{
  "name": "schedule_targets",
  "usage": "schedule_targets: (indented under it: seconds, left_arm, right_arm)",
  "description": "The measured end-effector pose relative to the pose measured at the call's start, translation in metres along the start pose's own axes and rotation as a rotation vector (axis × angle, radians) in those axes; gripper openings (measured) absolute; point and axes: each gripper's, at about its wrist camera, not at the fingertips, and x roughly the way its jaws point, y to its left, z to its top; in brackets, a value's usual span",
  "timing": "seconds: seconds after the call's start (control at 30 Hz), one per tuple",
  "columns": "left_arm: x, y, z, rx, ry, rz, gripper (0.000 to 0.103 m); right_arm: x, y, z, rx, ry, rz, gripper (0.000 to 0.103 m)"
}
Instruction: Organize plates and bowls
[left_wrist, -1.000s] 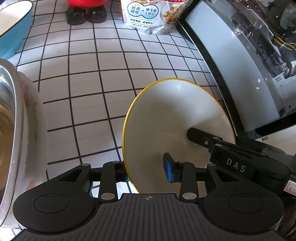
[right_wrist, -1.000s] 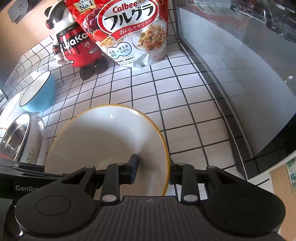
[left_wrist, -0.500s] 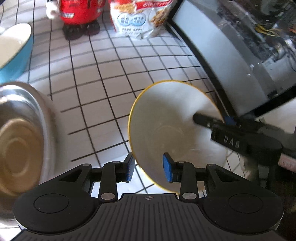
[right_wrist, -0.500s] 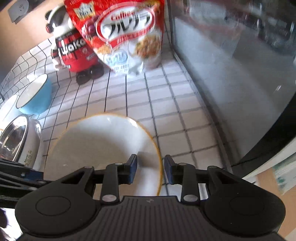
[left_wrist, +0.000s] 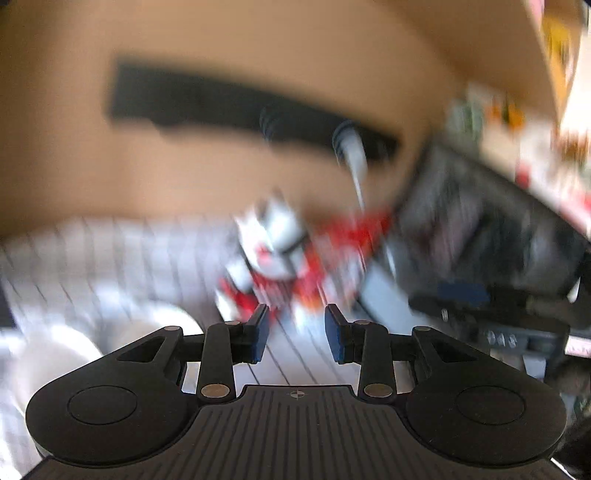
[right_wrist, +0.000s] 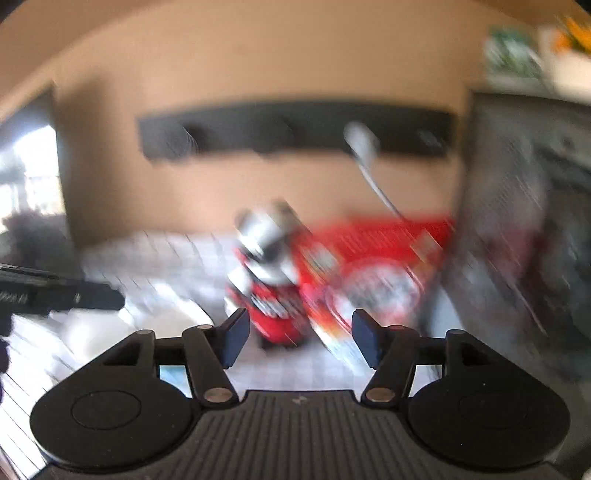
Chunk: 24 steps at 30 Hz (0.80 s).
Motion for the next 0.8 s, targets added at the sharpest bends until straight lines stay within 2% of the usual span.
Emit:
schedule_targets:
  seconds: [0.07,0.1,0.17,0.27,0.37,0.4,0.47,0.53,0.7,0.8]
  left_arm:
    - [-0.022,0.019,0.018,0.012,-0.093,-0.002,0.035]
    - [-0.029,0.03,0.027,0.024,-0.106,-0.022,0.034]
    - [-0.031,0.049,0.044,0.019,-0.077,-0.063,0.023]
    - [-0.014,0.075,0.058,0.014,0.019,-0.065,0.021]
    - [0.008,0.095,0.054,0.063,0.1,0.014,0.019]
    - [0.02,0.102,0.051,0.077,0.134,0.057,0.019]
    - [0.038,0.115,0.043,0.067,0.212,0.093,0.019]
    - [0.064,0.131,0.035,0.015,0.309,0.092,0.02]
    - [0.117,0.169,0.024,-0.139,0.437,0.14,0.02]
    - [0.152,0.184,0.018,-0.127,0.547,0.172,0.02]
  right_arm:
    - [0.008,0.023,0.024,0.009,-0.023,0.035,0.072]
    - [0.013,0.036,0.035,0.011,-0.025,0.047,0.076]
    - [0.026,0.056,0.05,0.019,-0.011,0.059,0.077]
    - [0.05,0.083,0.065,0.014,0.028,0.011,0.078]
    - [0.07,0.101,0.064,-0.031,0.042,-0.1,0.078]
    - [0.078,0.101,0.061,-0.025,0.059,-0.109,0.078]
    - [0.097,0.095,0.052,-0.021,0.175,-0.018,0.078]
    - [0.119,0.087,0.038,-0.014,0.296,0.061,0.078]
    - [0.161,0.061,-0.003,0.106,0.427,0.162,0.077]
    - [0.182,0.049,-0.024,0.186,0.477,0.158,0.075]
